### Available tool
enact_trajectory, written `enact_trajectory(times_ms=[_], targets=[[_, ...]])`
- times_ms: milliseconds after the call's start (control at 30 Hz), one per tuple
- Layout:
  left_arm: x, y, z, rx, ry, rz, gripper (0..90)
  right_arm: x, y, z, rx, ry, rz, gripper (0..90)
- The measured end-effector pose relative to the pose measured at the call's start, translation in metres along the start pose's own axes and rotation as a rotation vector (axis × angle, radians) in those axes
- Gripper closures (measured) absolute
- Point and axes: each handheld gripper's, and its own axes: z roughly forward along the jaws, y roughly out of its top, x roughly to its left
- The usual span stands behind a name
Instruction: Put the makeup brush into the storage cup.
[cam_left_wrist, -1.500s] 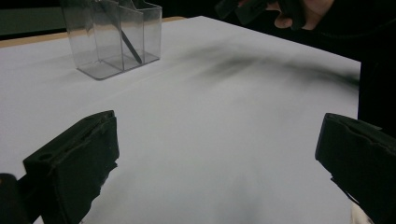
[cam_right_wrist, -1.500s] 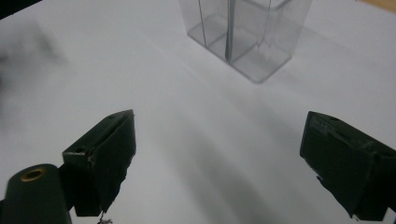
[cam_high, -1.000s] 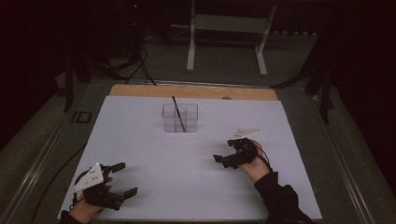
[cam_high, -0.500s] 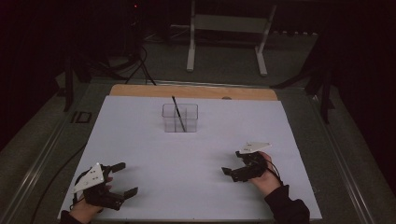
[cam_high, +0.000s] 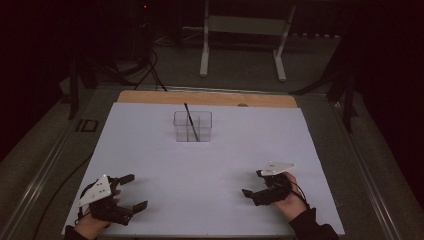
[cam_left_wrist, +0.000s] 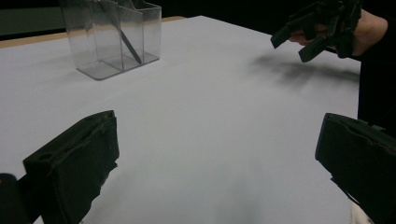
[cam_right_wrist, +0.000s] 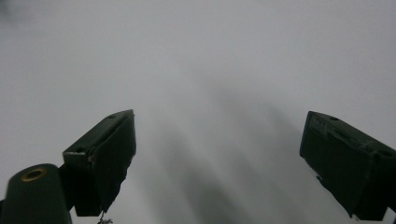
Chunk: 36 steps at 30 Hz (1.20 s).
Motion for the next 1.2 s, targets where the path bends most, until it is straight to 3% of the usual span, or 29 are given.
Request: enact_trajectory(times_ms=[500, 933, 1200], targets=[[0.0, 0.0, 0.0, 0.0, -0.003, 0.001, 0.9, 0.001, -0.023, -0.015, -0.039, 0.022, -0.008, 10.9], [0.0, -0.001, 0.0, 0.003, -0.003, 0.0, 1.0, -0.008, -0.036, -0.022, -0.01, 0.001, -0.017, 10.9], [0.0, -0.001, 0.0, 0.003, -0.005, -0.003, 1.0, -0.013, -0.042, -0.027, -0.014, 0.016, -0.028, 11.0]])
